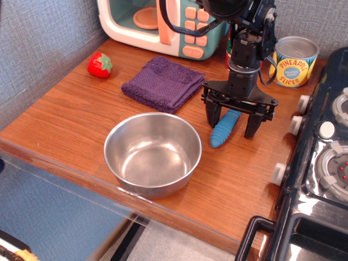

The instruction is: Move the blue spoon to the left of the pot and towel

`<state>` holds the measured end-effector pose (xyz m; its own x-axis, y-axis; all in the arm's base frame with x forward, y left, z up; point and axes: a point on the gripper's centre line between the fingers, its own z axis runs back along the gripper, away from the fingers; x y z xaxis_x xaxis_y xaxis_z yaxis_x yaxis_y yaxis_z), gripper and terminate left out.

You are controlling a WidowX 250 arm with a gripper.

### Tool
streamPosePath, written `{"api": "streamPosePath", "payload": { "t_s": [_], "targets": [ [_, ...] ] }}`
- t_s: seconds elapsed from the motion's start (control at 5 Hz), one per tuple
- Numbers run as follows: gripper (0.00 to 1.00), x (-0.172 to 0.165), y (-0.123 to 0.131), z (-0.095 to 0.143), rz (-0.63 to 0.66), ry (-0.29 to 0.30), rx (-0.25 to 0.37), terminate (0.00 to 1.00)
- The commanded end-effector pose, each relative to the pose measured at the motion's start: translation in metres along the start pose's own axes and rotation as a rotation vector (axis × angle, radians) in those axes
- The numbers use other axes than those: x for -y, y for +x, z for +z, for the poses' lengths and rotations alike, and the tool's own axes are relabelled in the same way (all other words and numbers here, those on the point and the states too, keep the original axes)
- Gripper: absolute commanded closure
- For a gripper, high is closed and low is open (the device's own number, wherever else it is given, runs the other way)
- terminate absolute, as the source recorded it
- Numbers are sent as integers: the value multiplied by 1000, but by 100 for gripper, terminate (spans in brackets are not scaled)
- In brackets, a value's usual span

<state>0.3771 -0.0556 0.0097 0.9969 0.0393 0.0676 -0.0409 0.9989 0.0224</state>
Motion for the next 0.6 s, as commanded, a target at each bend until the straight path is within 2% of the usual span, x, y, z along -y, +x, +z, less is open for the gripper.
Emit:
{"api": "streamPosePath", "payload": {
  "t_s": [0.0,0.2,0.4],
  "targets": [
    [100,-6,6,7,-9,-14,25,0],
    [100,-4,6,10,-26,-11,55,0],
    [100,6,19,36,-54,-38,147,0]
  ]
}}
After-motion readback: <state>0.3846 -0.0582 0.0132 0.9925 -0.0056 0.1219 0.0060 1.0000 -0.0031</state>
